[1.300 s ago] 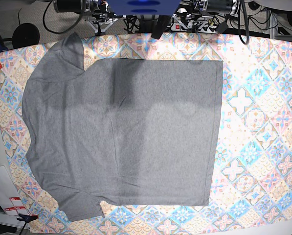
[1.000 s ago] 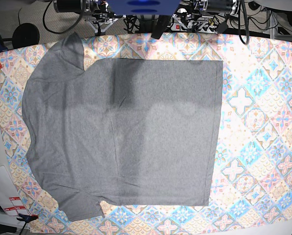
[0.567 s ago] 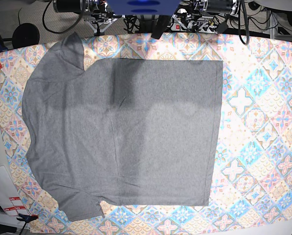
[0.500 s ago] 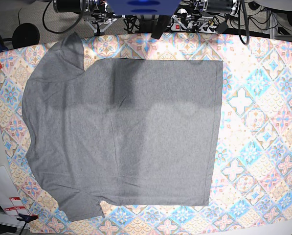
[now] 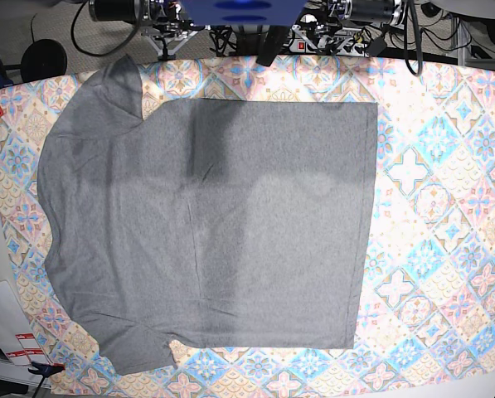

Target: Fold the T-shirt properly

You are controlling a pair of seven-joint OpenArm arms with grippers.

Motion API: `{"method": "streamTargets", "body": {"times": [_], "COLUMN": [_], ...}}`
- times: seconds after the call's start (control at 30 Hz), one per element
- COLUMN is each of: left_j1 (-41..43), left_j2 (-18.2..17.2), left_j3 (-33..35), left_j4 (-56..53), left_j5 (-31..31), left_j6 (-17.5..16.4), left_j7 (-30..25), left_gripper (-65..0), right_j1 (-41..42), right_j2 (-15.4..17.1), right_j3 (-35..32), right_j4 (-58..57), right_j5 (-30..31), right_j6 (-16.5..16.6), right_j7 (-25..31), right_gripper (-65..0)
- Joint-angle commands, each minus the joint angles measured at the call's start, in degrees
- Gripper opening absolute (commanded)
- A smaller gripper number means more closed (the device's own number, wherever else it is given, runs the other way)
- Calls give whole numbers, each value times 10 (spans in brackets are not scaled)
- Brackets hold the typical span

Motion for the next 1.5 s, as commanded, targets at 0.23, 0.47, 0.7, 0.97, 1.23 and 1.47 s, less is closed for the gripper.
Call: {"method": "streamTargets", "body": {"times": [0.23, 0.47, 0.7, 0.97, 1.23, 1.47], "left_j1": [17, 69, 162, 209, 217, 237], "left_j2": [-50, -58, -58, -58, -56, -53], "left_j3": [-2, 0, -3, -3, -3, -3], "left_j4": [1, 0, 0, 0, 0, 11], "left_j5": [-3, 2, -3, -3, -3, -4], "left_j6": [2, 2, 2, 4, 5, 5], "left_j7": [-5, -141, -387, -595, -720, -722], "left_gripper": [-650, -650, -650, -650, -650, -650], "right_j1": [-23, -71, -132, -208, -270, -306], "right_j2": [34, 35, 35, 34, 33, 31], "right_j3": [9, 63, 67, 67, 64, 67], "right_j4": [0, 0, 0, 0, 0, 12], "right_j5": [3, 0, 0, 0, 0, 1], "right_j6": [-2, -2, -2, -2, -2, -2], "right_j7": [4, 77, 228, 463, 746, 746], "right_gripper": [-650, -650, -650, -650, -650, -650]}}
